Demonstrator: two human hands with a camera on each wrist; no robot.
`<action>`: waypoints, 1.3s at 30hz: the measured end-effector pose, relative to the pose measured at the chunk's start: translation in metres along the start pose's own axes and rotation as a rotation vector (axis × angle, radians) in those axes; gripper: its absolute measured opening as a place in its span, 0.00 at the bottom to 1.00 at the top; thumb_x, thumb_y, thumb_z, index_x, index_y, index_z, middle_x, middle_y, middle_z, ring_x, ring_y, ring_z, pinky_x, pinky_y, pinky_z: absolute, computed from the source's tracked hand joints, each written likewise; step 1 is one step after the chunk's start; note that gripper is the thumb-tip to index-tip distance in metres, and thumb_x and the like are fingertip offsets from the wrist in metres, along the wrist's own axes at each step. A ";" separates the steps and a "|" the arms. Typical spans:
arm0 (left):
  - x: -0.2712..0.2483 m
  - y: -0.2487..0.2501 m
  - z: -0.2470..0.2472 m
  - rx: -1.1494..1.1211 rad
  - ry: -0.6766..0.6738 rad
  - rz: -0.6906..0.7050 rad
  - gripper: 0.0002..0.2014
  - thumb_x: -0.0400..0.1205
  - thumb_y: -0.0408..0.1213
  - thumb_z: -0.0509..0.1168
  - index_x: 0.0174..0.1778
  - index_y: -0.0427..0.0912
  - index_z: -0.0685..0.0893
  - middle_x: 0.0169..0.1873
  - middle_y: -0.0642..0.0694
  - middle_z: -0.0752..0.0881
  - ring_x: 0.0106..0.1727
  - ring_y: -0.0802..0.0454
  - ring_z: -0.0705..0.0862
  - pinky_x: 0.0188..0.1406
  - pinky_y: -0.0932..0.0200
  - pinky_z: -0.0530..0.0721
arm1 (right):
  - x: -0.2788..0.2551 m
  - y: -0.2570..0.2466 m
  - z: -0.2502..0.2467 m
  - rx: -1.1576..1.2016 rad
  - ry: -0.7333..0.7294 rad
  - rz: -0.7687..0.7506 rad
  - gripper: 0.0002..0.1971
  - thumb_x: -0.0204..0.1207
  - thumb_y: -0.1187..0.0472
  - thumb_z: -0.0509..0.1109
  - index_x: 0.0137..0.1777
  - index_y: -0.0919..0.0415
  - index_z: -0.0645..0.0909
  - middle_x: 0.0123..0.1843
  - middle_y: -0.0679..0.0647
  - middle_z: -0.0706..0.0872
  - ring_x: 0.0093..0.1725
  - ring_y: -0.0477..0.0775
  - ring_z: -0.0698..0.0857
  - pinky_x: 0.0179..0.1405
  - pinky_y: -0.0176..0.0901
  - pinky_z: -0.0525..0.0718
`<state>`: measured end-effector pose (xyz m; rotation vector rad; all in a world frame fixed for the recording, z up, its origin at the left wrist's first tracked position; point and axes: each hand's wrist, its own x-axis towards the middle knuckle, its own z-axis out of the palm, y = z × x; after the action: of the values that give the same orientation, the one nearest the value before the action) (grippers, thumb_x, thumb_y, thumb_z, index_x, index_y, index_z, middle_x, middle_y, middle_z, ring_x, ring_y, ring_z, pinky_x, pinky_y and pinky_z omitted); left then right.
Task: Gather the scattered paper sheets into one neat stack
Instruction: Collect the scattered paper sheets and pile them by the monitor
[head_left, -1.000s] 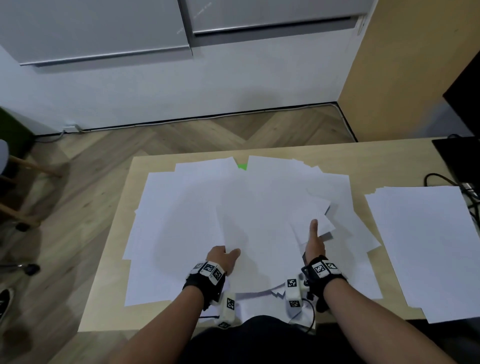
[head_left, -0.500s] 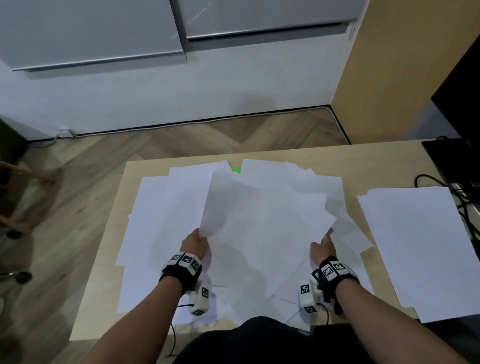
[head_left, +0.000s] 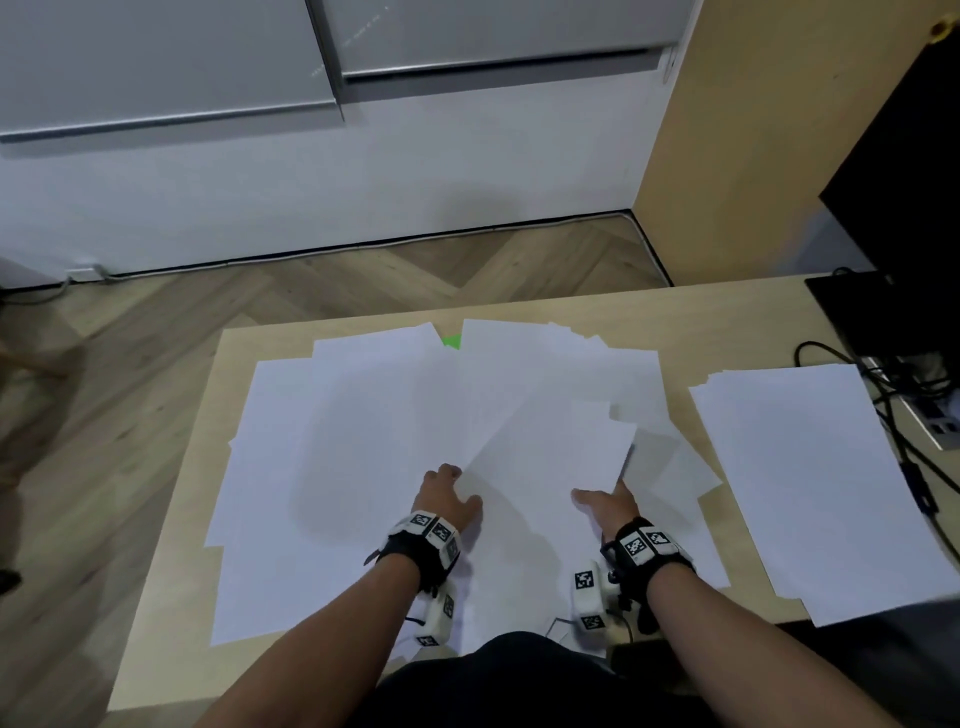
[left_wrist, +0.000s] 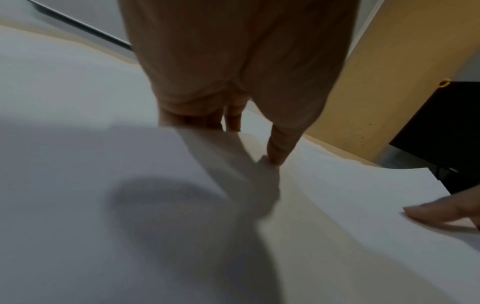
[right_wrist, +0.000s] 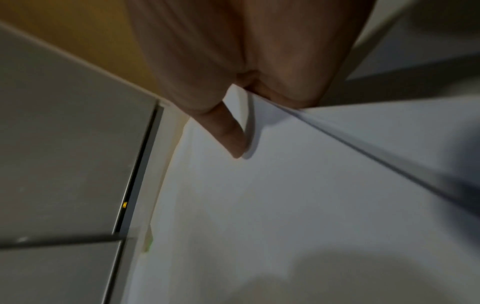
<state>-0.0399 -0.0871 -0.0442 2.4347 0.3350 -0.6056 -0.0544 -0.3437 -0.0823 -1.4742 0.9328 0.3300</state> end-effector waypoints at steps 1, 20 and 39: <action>0.000 0.000 0.000 0.014 -0.013 -0.011 0.27 0.77 0.50 0.70 0.71 0.44 0.75 0.64 0.42 0.80 0.61 0.43 0.83 0.55 0.57 0.80 | 0.000 0.000 0.000 -0.001 0.015 0.010 0.21 0.68 0.70 0.78 0.61 0.64 0.81 0.52 0.57 0.89 0.49 0.58 0.87 0.58 0.49 0.84; -0.011 -0.009 -0.013 -0.318 -0.015 -0.057 0.18 0.77 0.44 0.73 0.60 0.44 0.80 0.51 0.50 0.87 0.47 0.50 0.85 0.46 0.60 0.79 | 0.006 0.013 0.014 -0.143 -0.078 -0.017 0.27 0.49 0.58 0.84 0.50 0.63 0.85 0.48 0.57 0.91 0.50 0.61 0.90 0.60 0.61 0.86; -0.004 -0.088 -0.037 -0.002 0.232 -0.600 0.67 0.65 0.78 0.66 0.86 0.41 0.41 0.85 0.36 0.40 0.85 0.29 0.42 0.79 0.29 0.56 | -0.025 -0.024 -0.004 -0.578 0.149 -0.044 0.19 0.74 0.64 0.66 0.66 0.65 0.76 0.66 0.62 0.82 0.62 0.64 0.80 0.54 0.45 0.74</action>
<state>-0.0629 0.0042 -0.0590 2.3950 1.1847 -0.5584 -0.0538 -0.3420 -0.0474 -2.0670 0.9660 0.4893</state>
